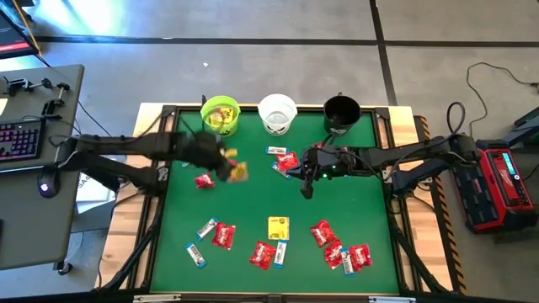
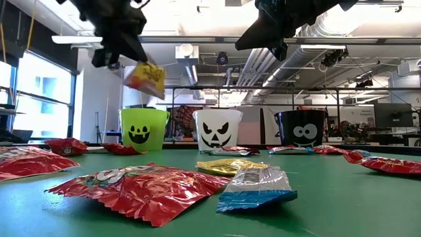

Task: Sort candy by brand, put in halloween buckets
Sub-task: Put the yellow candy into the green bucket

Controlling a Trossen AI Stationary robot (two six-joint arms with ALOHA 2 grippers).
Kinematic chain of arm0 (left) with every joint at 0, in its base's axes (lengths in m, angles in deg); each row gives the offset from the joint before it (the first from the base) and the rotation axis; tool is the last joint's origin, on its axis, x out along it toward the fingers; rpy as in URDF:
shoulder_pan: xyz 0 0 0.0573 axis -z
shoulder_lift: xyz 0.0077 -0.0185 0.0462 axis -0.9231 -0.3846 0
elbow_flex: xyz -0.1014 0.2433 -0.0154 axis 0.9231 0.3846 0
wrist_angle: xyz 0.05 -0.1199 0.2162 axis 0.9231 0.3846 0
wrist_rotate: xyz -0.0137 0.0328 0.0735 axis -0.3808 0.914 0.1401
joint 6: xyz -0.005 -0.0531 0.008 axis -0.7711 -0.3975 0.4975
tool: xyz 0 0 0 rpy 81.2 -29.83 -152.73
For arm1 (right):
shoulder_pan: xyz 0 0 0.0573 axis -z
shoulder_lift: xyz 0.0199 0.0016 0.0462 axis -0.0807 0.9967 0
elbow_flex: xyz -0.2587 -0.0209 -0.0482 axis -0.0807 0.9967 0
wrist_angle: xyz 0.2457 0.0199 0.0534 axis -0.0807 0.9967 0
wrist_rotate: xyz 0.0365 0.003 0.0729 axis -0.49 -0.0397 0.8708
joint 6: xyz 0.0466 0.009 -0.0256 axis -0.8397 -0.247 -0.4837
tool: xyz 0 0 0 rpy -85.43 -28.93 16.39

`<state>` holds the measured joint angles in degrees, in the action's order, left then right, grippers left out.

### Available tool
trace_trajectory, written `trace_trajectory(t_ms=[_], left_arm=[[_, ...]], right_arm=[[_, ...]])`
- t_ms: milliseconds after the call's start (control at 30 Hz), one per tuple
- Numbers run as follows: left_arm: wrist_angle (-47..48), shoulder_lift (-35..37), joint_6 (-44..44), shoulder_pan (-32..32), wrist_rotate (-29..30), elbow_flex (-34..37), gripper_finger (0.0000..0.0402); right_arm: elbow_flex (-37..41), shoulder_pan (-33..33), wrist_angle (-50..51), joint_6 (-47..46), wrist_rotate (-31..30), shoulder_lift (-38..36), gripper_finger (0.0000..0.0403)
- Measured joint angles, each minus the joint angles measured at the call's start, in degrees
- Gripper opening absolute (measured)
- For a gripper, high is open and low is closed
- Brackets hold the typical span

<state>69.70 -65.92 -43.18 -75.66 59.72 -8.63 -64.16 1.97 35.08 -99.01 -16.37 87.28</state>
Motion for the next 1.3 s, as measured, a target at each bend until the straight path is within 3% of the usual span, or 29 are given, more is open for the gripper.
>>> trace_trajectory(t_ms=[400,633,833,1000,1300], left_arm=[[-11.6,0.1,4.4,-27.9,-3.5,0.0,0.0000],[-12.0,-2.7,8.7,-39.9,-8.2,0.0,0.0000],[-12.0,-9.7,14.1,-45.1,-13.3,0.0,0.0000],[-13.0,-14.7,19.2,-46.0,-14.2,0.1,0.0000],[-13.2,-15.9,27.1,-46.5,-7.7,0.1,0.0036]], right_arm=[[0.0,0.0,0.0,-1.4,-1.1,0.0,0.0000],[0.0,0.0,0.0,-3.1,-3.0,0.0,0.0000],[0.0,0.0,0.0,-3.8,-3.0,0.0,0.0000],[0.0,0.0,0.0,-4.2,-3.0,0.0,0.0000],[0.0,-0.3,0.0,-4.7,-3.1,0.0,0.0000]])
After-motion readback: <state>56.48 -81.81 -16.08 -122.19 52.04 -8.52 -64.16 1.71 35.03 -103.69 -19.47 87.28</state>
